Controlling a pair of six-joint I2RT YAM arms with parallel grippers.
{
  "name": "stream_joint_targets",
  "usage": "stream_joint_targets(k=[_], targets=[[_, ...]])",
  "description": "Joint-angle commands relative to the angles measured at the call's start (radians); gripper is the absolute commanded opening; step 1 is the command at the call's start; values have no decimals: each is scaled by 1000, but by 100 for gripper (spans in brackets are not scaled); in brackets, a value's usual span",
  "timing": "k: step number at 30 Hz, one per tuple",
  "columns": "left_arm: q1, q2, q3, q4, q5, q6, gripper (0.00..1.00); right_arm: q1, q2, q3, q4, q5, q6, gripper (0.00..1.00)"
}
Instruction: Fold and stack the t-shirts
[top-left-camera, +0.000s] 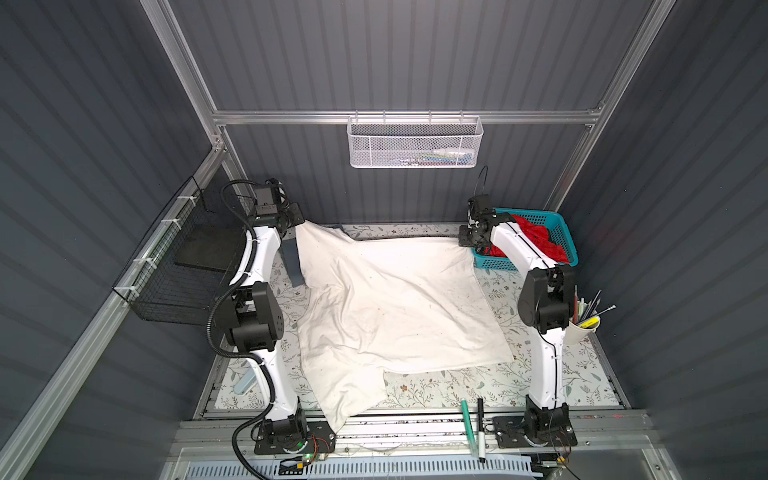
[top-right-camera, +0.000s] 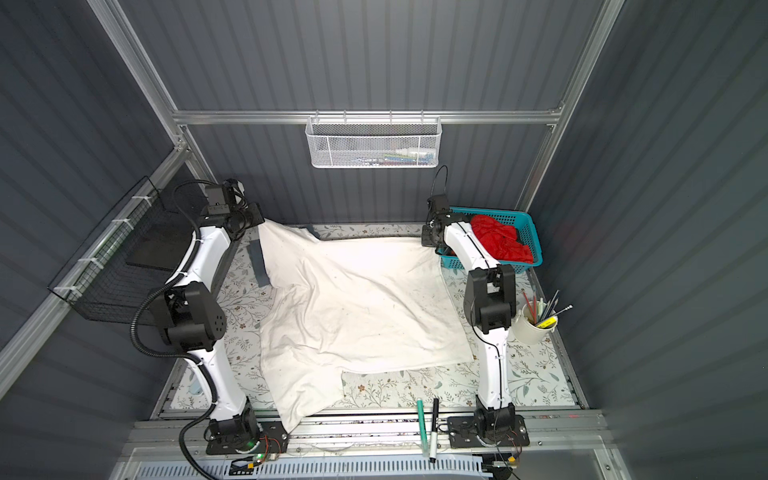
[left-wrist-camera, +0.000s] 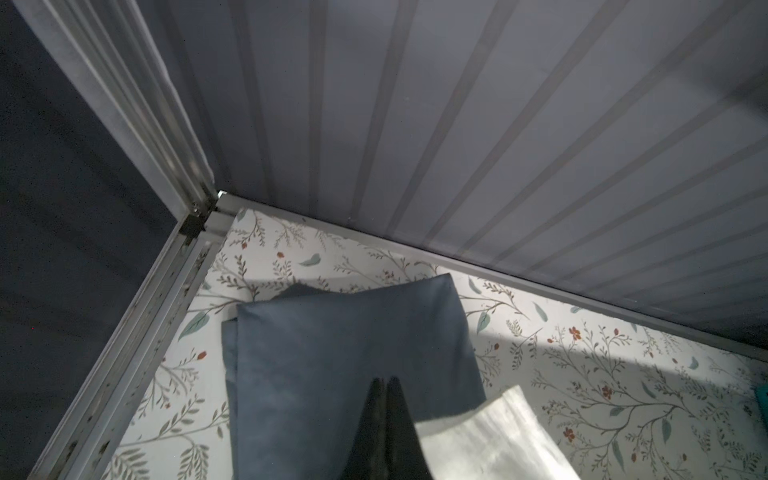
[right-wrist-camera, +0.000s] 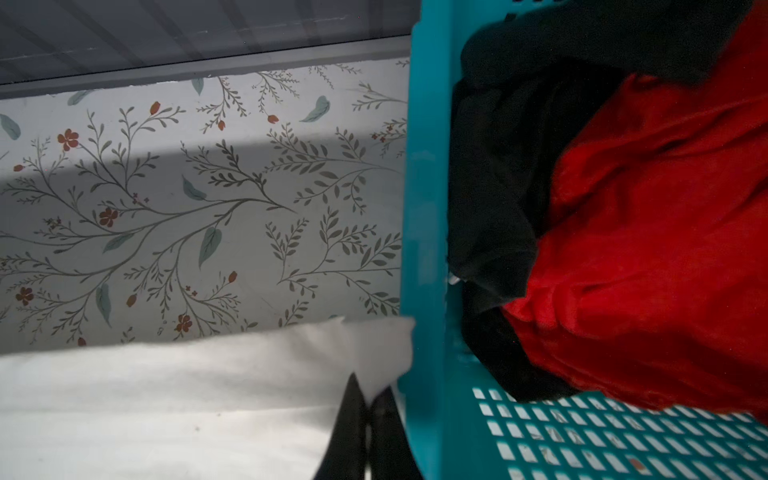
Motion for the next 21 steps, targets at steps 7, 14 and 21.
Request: stream_joint_targets(k=[7, 14, 21], targets=[[-30, -2, -5, 114, 105, 23, 0, -11, -43, -23, 72, -18, -34, 0], [-55, 39, 73, 64, 90, 74, 0, -30, -113, -69, 95, 52, -69, 0], [-106, -74, -57, 35, 100, 134, 0, -32, -123, -146, 130, 27, -40, 0]])
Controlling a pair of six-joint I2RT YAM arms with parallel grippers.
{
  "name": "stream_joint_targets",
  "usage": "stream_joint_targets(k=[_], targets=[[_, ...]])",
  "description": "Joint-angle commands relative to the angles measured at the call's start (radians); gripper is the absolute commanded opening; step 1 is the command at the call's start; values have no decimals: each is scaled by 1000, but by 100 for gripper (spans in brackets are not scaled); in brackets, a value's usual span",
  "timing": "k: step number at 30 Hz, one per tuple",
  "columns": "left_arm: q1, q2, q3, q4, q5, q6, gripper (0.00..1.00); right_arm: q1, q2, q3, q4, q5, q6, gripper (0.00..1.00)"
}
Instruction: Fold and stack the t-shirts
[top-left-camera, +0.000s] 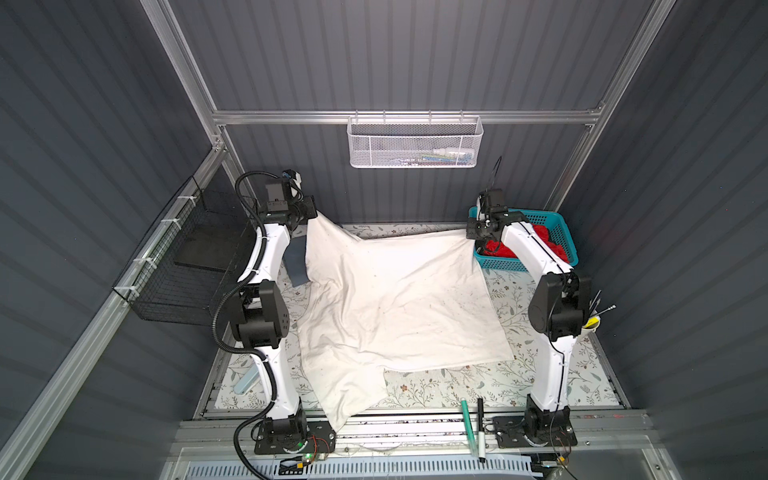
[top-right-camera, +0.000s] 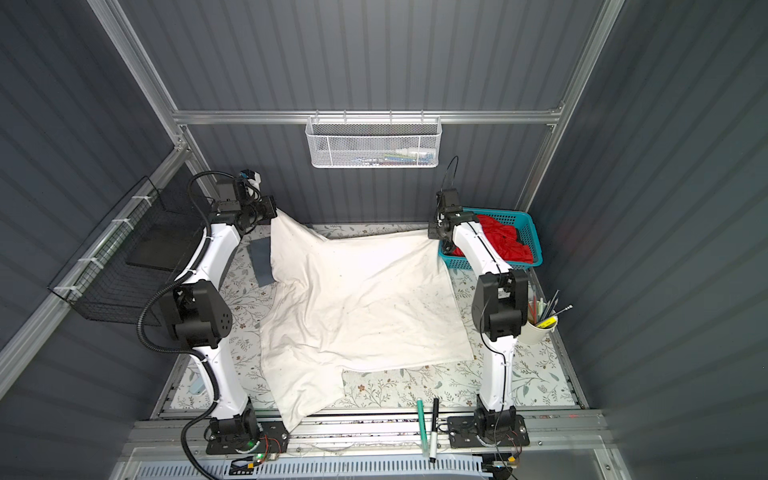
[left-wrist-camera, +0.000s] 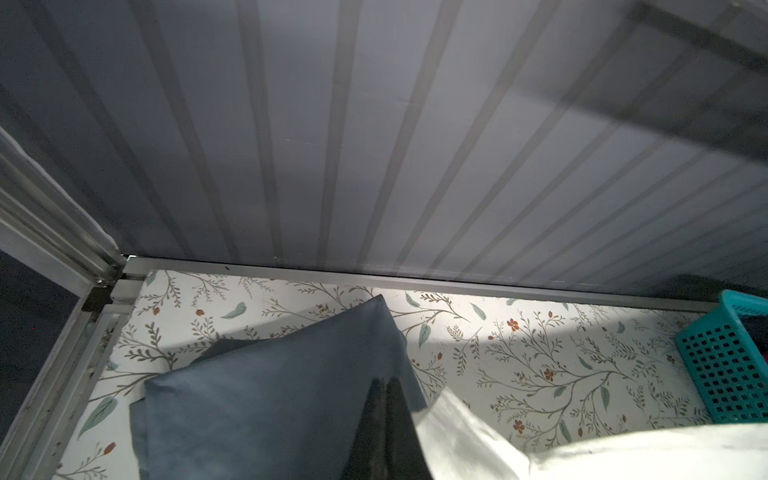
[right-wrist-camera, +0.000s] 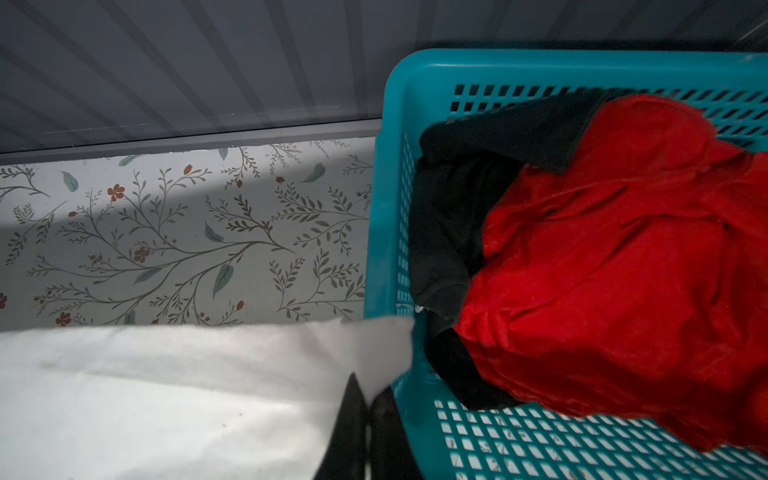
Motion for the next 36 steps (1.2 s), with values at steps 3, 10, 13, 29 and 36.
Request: stream_joint_targets(k=[3, 10, 13, 29, 36], targets=[[-56, -141, -118, -152, -164, 37, 0, -4, 1, -66, 29, 0, 16, 0], [-53, -385, -458, -163, -332, -79, 0, -2, -60, -211, 93, -20, 41, 1], [-53, -457, -533, -185, -371, -93, 0, -3, -85, -277, 111, 7, 57, 1], [-53, -627, -823, -262, -390, -197, 0, -9, -139, -533, 159, 73, 208, 5], [-53, -687, -896, -313, -403, -213, 0, -5, -163, -618, 226, 32, 239, 8]])
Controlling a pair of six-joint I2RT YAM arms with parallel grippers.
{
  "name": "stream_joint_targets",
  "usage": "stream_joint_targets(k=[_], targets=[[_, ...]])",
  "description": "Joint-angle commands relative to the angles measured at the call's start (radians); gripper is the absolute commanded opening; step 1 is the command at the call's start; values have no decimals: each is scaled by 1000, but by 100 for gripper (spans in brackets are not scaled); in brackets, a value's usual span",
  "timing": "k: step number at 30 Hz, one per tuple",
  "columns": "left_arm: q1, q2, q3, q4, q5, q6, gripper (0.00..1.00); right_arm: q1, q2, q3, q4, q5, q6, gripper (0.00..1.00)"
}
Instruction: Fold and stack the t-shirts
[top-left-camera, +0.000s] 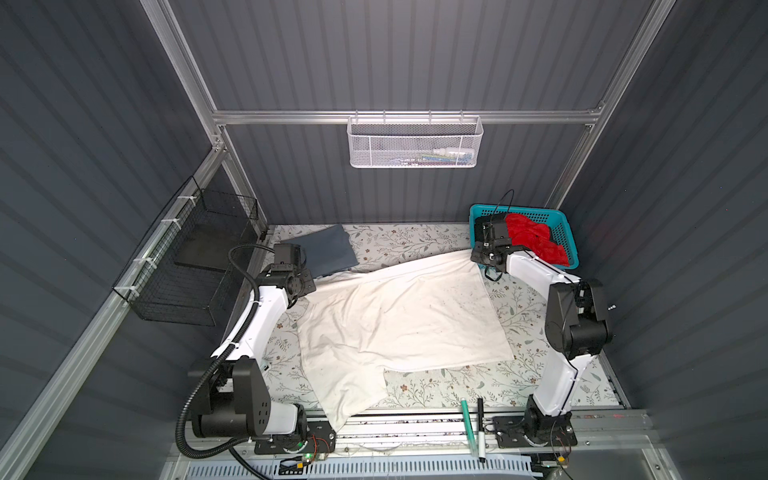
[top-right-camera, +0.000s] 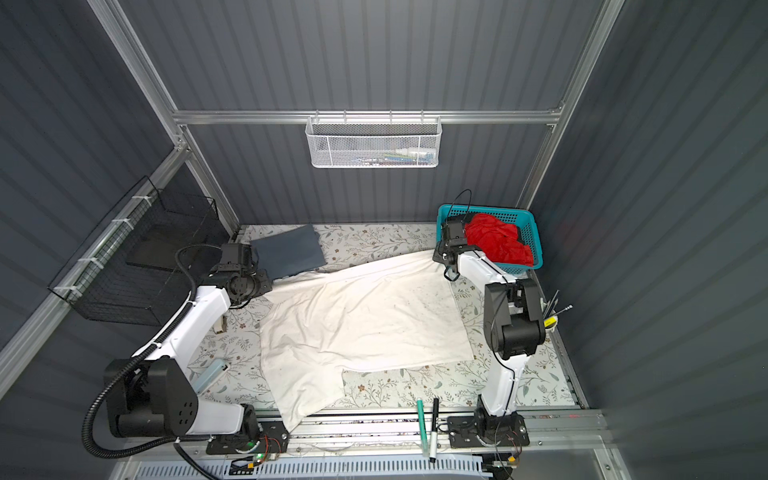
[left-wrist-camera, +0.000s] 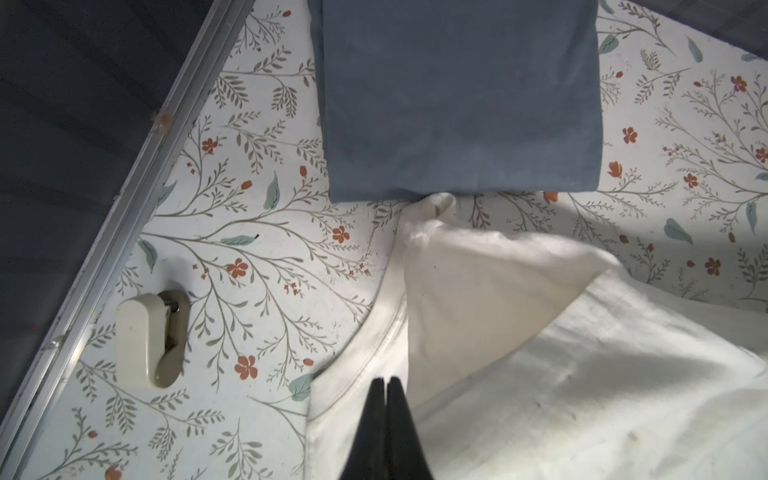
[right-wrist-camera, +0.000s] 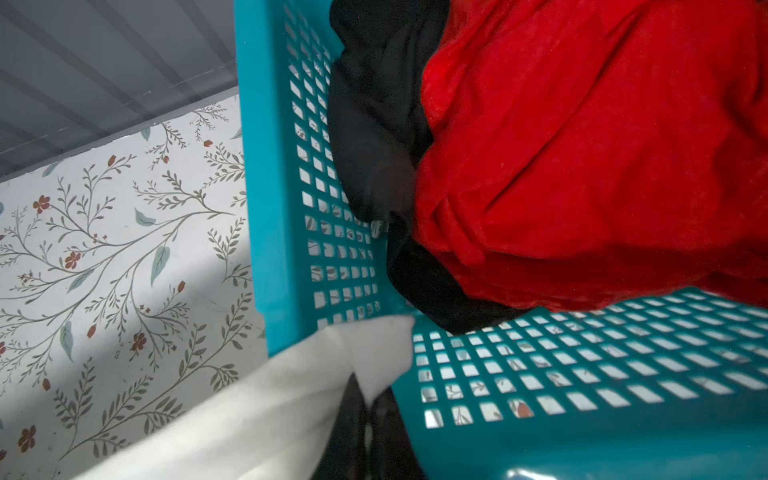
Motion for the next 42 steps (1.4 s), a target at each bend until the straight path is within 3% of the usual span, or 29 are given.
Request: stream_joint_targets(k=[1, 22, 28, 36, 42], targets=[[2, -36, -39, -54, -36, -22, 0, 5, 40, -68, -118, -45, 17, 8], [2, -31, 9, 0, 26, -44, 0, 14, 65, 158, -172, -35, -126, 9], [2, -108, -6, -12, -47, -63, 0, 24, -21, 93, -113, -27, -145, 11], [2, -177, -96, -22, -49, -76, 0, 82, -114, -98, 26, 27, -171, 14], [2, -186, -152, -27, 12, -85, 0, 86, -95, -91, -99, 171, -56, 14]])
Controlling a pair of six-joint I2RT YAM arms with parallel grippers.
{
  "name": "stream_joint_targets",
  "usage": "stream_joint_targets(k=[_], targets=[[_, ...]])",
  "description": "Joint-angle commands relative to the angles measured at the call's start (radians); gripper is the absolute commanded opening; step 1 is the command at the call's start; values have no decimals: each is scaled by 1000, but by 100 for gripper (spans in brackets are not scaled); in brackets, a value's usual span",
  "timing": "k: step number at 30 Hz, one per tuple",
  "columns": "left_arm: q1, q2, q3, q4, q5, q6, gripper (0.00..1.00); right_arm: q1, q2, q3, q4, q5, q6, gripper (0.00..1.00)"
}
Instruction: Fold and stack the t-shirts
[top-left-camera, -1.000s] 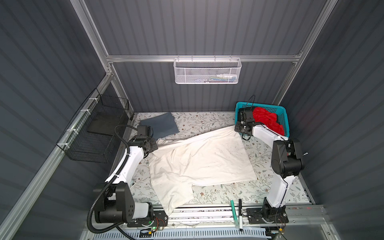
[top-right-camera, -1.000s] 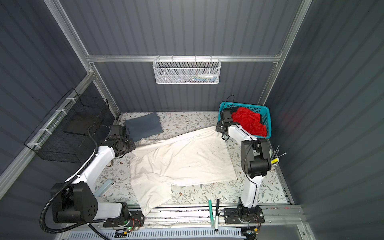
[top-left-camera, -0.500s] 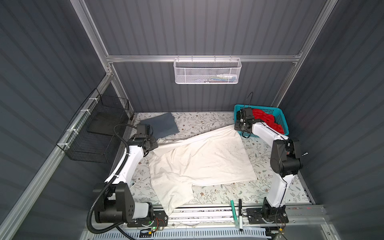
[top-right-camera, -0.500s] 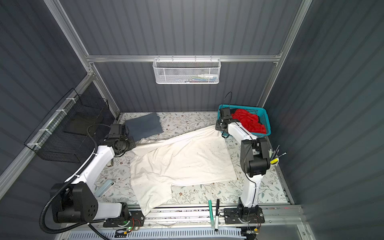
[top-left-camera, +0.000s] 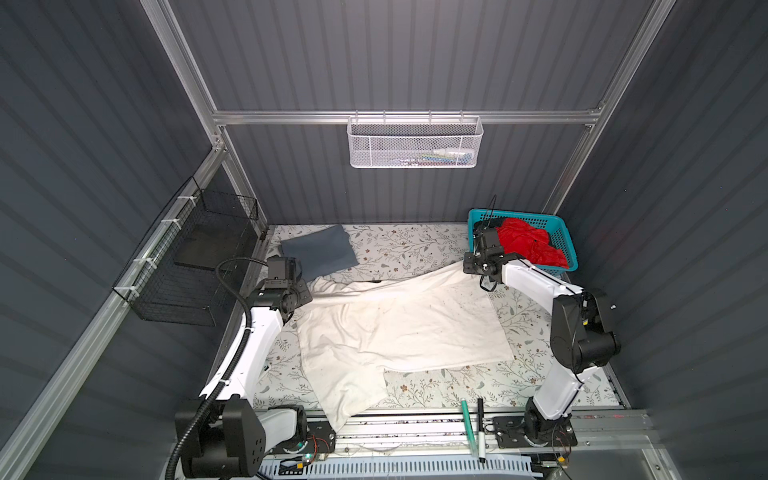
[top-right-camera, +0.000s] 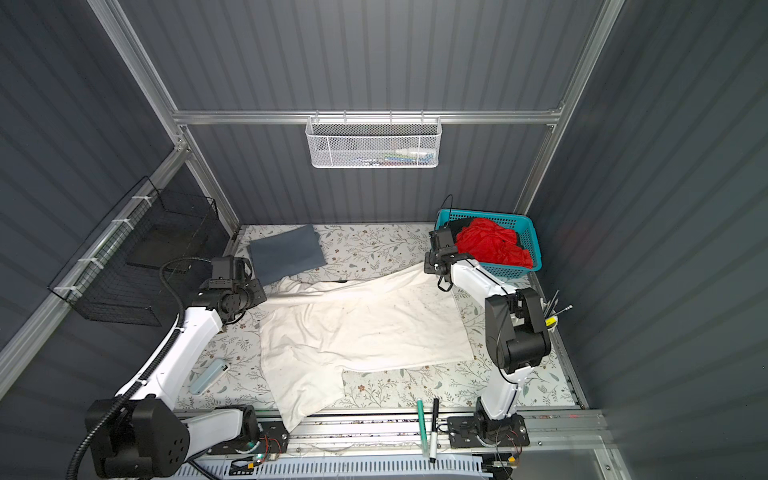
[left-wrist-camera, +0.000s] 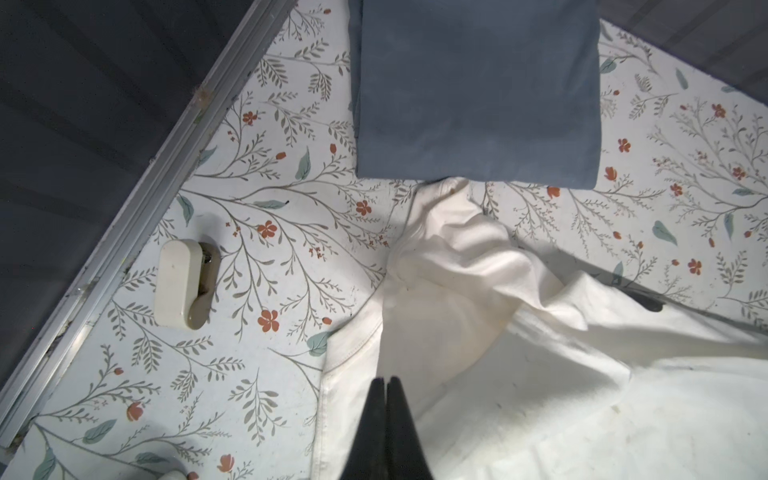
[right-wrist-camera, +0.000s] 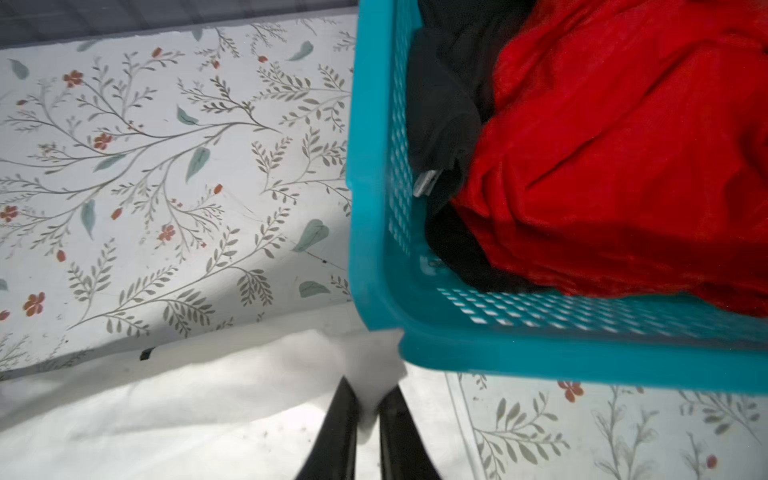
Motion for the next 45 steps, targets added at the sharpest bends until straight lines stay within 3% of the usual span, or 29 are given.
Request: stream_joint_targets(k=[1, 6, 19, 21, 23, 28, 31, 33, 38, 45], targets=[[2, -21, -41, -23, 39, -20, 0, -6, 1, -20, -64, 119, 89, 14], [2, -58, -93, -34, 61, -38, 0, -7, 1, -97, -61, 141, 185, 15], [2, -220, -179, -184, 100, -137, 0, -15, 9, -157, -96, 174, 280, 20], [-6, -244, -216, -163, 127, -172, 22, -16, -17, -179, -103, 192, 297, 28], [-6, -252, -218, -164, 136, -209, 34, -16, -46, -203, -101, 202, 312, 40], [-7, -229, -217, -72, 143, -205, 36, -15, -133, -279, -48, 176, 330, 67], [-11, -126, -206, 102, 276, -142, 32, -8, -180, -304, -17, 86, 306, 75], [-42, 12, -147, 158, 368, -86, 33, 12, -215, -330, 12, -33, 268, 77], [-187, 245, -24, 209, 291, -13, 35, 149, -318, -408, -53, -46, 297, 80], [-222, 410, 54, 252, 261, 4, 41, 217, -448, -583, -78, -138, 422, 83]])
